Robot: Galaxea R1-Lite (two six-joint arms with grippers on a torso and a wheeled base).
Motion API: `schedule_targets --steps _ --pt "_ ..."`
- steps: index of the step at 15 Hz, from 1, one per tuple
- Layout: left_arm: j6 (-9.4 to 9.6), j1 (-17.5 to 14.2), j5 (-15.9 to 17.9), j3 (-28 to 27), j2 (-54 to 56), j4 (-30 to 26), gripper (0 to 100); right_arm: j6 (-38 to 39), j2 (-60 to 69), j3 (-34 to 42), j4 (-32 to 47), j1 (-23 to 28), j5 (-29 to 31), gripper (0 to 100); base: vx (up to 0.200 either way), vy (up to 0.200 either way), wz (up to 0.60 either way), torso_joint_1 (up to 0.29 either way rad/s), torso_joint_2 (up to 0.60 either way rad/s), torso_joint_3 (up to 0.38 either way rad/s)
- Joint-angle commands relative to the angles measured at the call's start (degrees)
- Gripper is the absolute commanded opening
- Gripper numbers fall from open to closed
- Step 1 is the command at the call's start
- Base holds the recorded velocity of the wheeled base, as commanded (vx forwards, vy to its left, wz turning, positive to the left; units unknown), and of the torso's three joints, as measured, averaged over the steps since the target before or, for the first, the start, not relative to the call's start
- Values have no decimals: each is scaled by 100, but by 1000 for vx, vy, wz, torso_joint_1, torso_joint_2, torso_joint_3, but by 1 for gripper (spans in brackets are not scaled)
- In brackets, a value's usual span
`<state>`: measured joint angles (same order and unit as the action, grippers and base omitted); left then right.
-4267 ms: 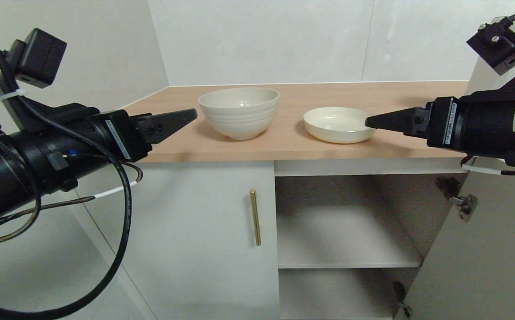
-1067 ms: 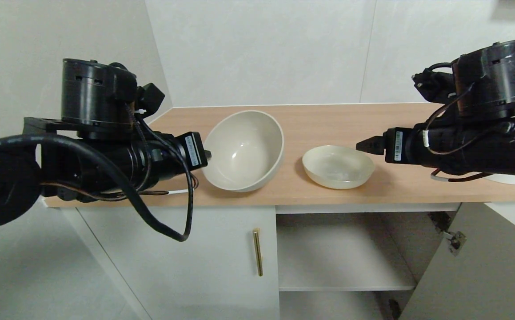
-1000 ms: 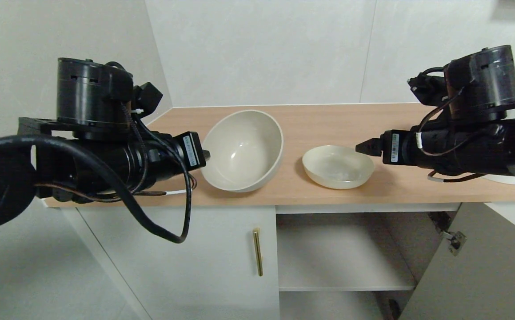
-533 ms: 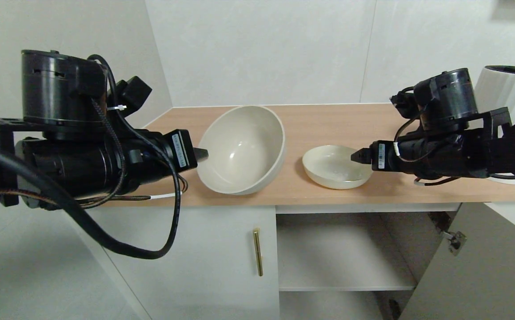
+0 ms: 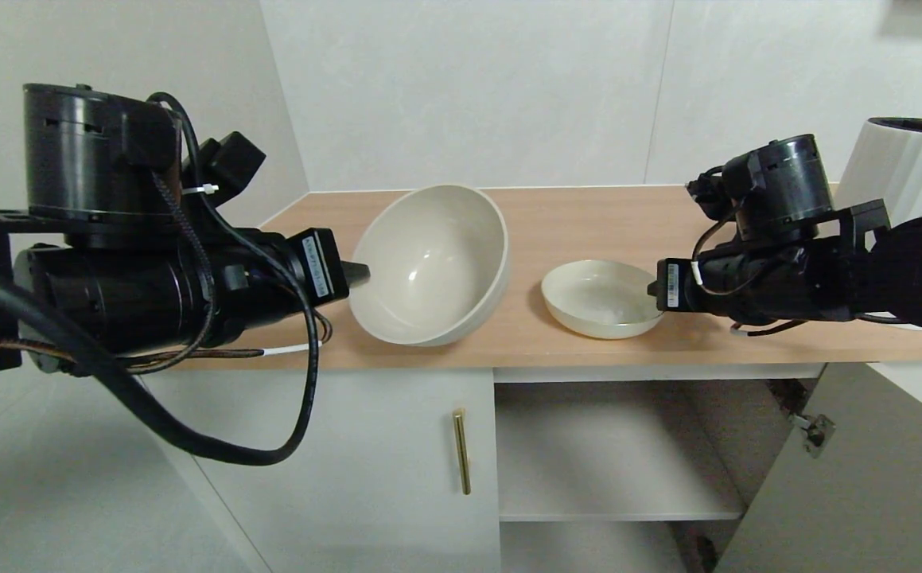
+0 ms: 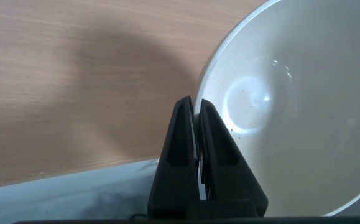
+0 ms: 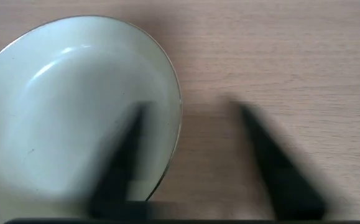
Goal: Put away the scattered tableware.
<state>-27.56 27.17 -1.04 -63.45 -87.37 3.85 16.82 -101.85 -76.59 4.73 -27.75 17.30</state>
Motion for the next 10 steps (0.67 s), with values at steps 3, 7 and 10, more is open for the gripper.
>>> schedule_targets --steps 3,7,10 --pt "-3 -1 -11 -1 45 1 0 67 87 -14 2 -3 -16 0 0 0 0 0 0 0" --pt "-12 -1 -11 105 220 1 0 234 552 48 72 -3 -306 0 0 0 0 0 0 0" --pt "5 -1 -2 421 458 10 0 418 1247 224 608 -3 -974 0 0 0 0 0 0 0"
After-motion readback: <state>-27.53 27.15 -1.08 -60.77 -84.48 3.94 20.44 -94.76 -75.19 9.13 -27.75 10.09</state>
